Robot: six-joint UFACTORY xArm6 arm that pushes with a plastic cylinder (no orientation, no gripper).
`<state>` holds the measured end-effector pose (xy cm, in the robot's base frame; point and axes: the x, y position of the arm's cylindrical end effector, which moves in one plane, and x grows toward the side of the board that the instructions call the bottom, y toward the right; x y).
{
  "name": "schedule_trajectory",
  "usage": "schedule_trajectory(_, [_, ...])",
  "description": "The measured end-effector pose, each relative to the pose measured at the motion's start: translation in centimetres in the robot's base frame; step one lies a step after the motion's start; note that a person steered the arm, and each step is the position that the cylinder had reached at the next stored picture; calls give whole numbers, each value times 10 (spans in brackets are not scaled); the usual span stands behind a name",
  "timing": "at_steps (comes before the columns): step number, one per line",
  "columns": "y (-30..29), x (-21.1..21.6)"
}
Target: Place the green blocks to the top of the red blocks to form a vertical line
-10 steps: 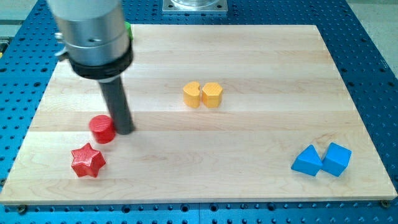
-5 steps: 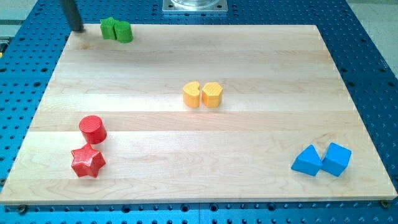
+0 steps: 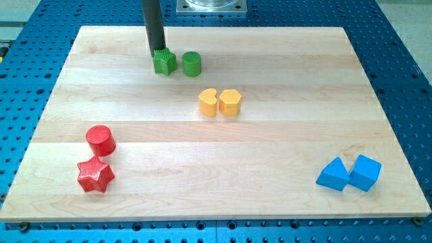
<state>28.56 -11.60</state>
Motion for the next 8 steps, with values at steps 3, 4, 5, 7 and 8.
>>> schedule_trajectory(3, [20,34])
schedule_trajectory(4, [-17,83])
schedule_trajectory(5, [-61,106])
schedule_trajectory(7, [-122,87])
schedule_trajectory(8, [-87,116])
